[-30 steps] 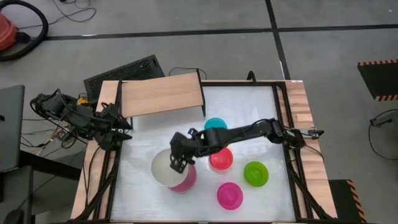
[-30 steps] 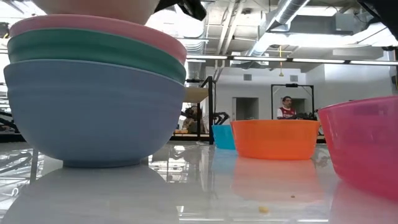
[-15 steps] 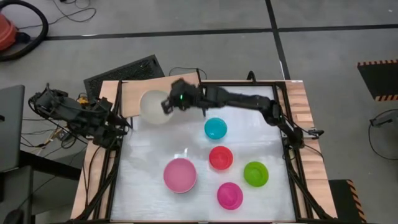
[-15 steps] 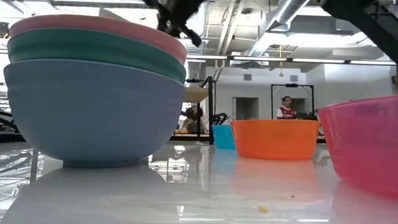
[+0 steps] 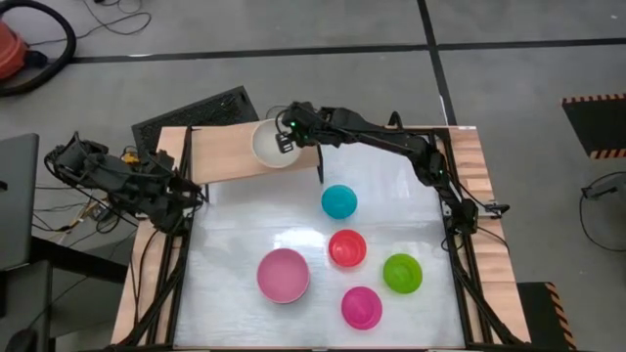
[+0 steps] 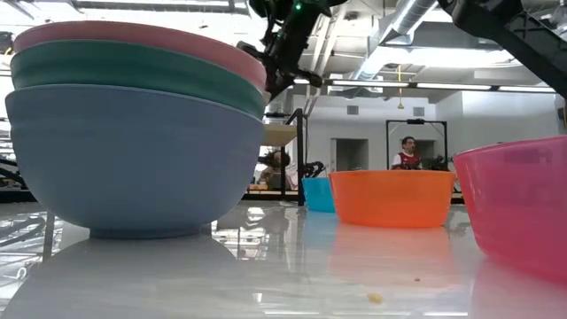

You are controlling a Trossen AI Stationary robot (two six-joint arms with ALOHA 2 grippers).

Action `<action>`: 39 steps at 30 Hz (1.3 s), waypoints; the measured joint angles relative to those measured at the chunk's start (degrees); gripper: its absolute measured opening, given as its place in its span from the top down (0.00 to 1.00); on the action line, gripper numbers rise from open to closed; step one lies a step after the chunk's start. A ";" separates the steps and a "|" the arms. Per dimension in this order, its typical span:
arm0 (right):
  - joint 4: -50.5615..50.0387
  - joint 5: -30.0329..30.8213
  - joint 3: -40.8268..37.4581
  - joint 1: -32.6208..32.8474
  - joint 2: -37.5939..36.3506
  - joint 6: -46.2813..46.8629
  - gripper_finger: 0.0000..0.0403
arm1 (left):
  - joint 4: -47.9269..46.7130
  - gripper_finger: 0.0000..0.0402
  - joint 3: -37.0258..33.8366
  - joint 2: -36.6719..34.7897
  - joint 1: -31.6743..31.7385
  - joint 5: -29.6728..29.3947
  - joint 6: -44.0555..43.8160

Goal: Place and stack bowls onto a shelf
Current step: Put the big white bowl on the shelf

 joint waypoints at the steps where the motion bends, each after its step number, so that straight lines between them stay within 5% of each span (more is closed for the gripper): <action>1: -0.54 0.50 0.00 0.00 0.00 0.10 0.93 | -0.01 0.44 -0.02 0.00 0.00 -0.12 0.01; 13: -5.42 1.14 0.02 -2.34 0.02 2.72 0.84 | -0.74 0.44 -0.01 0.00 0.00 -0.14 0.00; 31: 4.67 -0.58 0.19 -2.71 -2.92 -6.98 0.75 | -1.50 0.44 -0.02 -0.01 0.00 -0.14 0.02; 35: 0.19 1.49 0.20 -2.00 -6.95 -7.57 0.79 | -1.65 0.44 -0.01 0.00 -0.01 -0.18 0.04; 39: -9.65 4.38 0.26 -0.32 -10.39 -5.62 0.94 | -3.15 0.44 -0.02 0.00 0.00 -1.44 0.11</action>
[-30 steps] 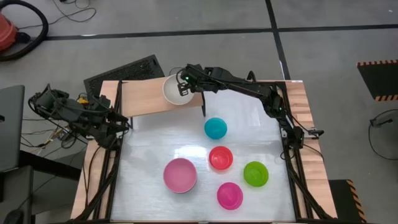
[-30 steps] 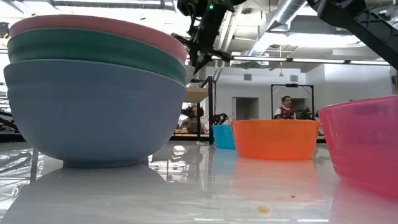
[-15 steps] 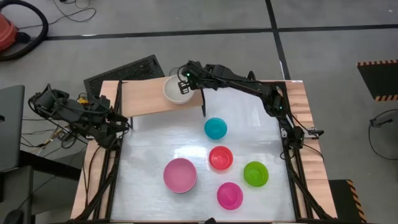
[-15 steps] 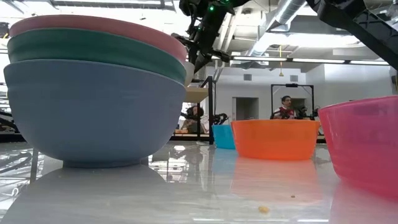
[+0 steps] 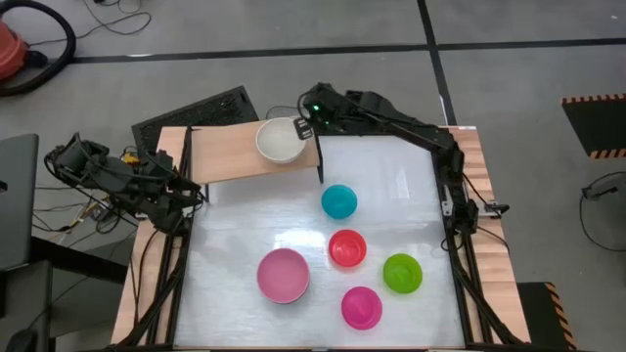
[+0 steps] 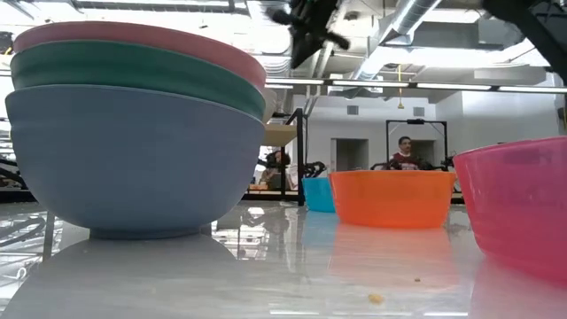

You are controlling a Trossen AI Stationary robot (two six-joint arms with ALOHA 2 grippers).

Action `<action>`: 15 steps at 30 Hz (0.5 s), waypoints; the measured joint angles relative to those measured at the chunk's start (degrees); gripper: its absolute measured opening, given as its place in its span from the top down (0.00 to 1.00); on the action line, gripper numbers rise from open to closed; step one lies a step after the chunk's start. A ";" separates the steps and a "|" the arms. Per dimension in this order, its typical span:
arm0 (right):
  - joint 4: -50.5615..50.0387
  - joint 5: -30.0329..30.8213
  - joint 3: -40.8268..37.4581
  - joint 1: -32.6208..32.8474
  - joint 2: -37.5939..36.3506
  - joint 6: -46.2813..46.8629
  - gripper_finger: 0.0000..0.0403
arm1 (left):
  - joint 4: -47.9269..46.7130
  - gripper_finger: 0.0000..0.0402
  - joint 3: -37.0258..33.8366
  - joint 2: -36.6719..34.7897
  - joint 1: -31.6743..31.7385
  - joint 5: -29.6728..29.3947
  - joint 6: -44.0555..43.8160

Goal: Place and stack bowls onto a shelf
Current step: Put the big white bowl on the shelf

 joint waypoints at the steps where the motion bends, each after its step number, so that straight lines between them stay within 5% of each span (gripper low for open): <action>1: -2.79 0.13 0.00 0.41 -0.26 0.24 0.96 | -0.30 0.44 0.00 0.00 0.00 -0.42 0.00; 7: -9.35 0.06 -1.62 2.21 3.17 3.31 0.96 | -1.05 0.44 0.00 -0.02 -0.02 -1.81 0.00; 15: 0.25 -1.85 -1.55 3.69 9.25 2.03 0.96 | -1.04 0.44 0.00 -0.02 -0.02 -1.74 -0.04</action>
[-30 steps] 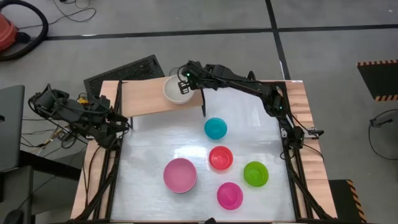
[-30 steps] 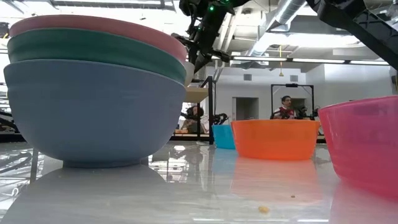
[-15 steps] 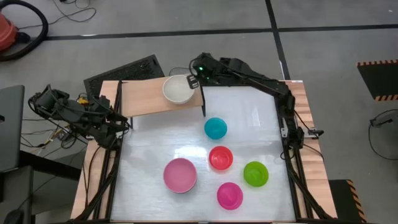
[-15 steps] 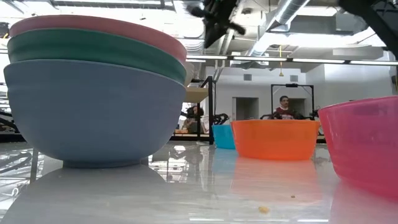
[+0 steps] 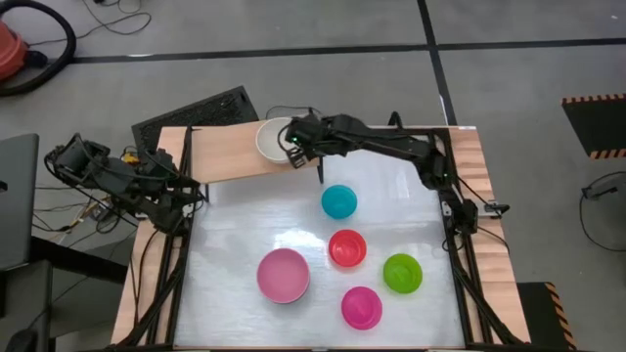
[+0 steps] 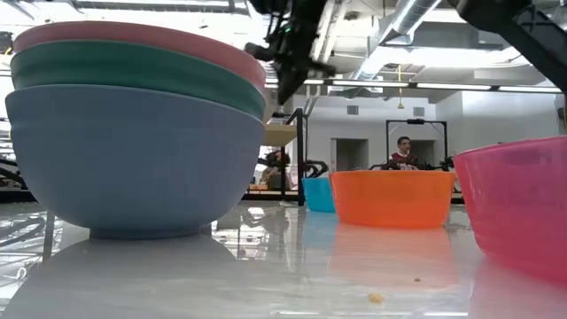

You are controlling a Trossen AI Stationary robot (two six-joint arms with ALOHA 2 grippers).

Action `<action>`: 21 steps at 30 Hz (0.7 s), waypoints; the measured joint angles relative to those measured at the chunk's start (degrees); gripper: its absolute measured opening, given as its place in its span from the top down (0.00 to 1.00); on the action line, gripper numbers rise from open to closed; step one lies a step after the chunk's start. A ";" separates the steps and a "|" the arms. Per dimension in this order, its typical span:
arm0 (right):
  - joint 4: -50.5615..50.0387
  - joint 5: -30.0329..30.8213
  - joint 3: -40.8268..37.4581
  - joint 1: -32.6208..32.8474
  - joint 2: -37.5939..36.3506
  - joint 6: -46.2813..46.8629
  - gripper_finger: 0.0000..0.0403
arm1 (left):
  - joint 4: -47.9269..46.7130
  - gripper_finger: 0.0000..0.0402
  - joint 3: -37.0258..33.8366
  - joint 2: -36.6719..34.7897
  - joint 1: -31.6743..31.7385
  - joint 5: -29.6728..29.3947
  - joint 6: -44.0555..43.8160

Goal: Place and stack bowls onto a shelf
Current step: Put the big white bowl on the shelf

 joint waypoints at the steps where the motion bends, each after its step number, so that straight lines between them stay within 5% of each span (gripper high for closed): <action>1: 1.94 -0.50 -0.02 0.00 0.33 -0.90 0.96 | 0.00 0.44 0.00 0.00 0.02 0.00 0.00; 10: 15.54 -17.75 0.13 0.83 2.21 -15.90 0.96 | 0.02 0.44 0.00 0.00 0.02 0.16 -0.04; 17: 16.21 2.95 0.31 1.88 0.68 -10.64 0.96 | 0.06 0.44 0.00 0.00 0.02 -1.43 0.65; 21: 26.81 3.42 0.33 -0.19 1.05 -11.25 0.96 | 0.09 0.44 0.00 0.03 0.02 -4.71 0.67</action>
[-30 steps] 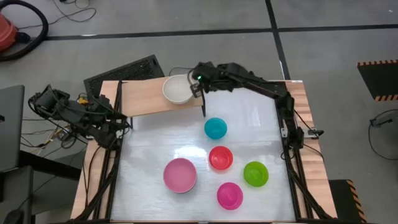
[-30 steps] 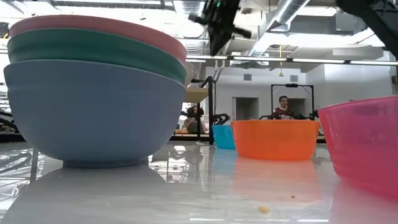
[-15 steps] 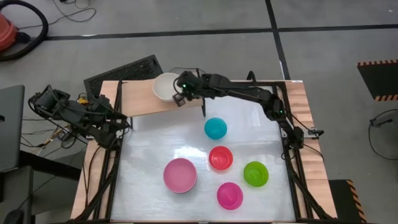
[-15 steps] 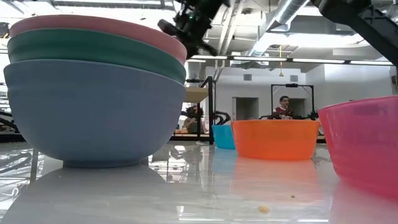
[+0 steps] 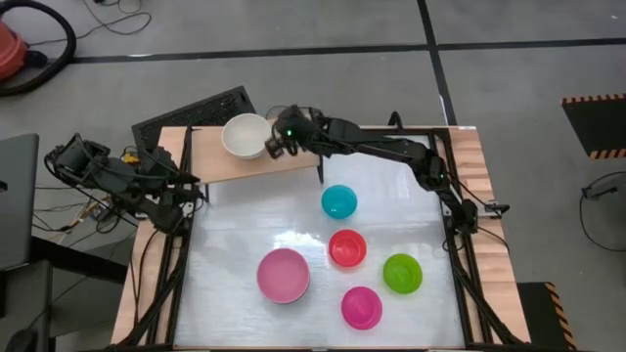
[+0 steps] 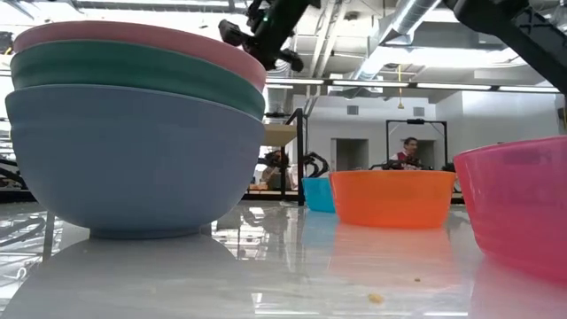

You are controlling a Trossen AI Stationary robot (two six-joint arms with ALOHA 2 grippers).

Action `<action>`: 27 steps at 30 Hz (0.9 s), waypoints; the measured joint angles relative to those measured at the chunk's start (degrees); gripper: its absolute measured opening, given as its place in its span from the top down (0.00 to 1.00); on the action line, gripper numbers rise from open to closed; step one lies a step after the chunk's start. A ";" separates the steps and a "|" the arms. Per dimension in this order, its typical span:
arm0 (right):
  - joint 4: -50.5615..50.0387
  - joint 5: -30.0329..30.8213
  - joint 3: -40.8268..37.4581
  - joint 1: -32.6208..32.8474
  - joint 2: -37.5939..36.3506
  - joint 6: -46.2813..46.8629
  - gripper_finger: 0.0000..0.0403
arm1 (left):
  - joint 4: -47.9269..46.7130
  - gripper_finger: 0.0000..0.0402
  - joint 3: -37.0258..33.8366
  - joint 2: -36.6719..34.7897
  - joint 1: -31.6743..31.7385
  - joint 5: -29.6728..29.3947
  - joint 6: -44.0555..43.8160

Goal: Place and stack bowls onto a shelf
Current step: Put the big white bowl on the shelf

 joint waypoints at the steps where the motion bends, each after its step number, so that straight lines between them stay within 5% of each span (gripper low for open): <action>1: 2.36 -1.22 0.00 -0.58 0.44 0.55 0.96 | 0.00 0.44 0.00 0.04 0.00 -1.21 0.08; 12: 6.72 -9.83 -0.03 -5.49 4.54 8.72 0.96 | 0.00 0.44 0.00 0.08 0.00 -4.81 0.08; 27: 11.47 -26.96 -0.08 -1.29 7.73 3.02 0.96 | 0.04 0.44 0.00 0.12 0.00 -4.25 -0.51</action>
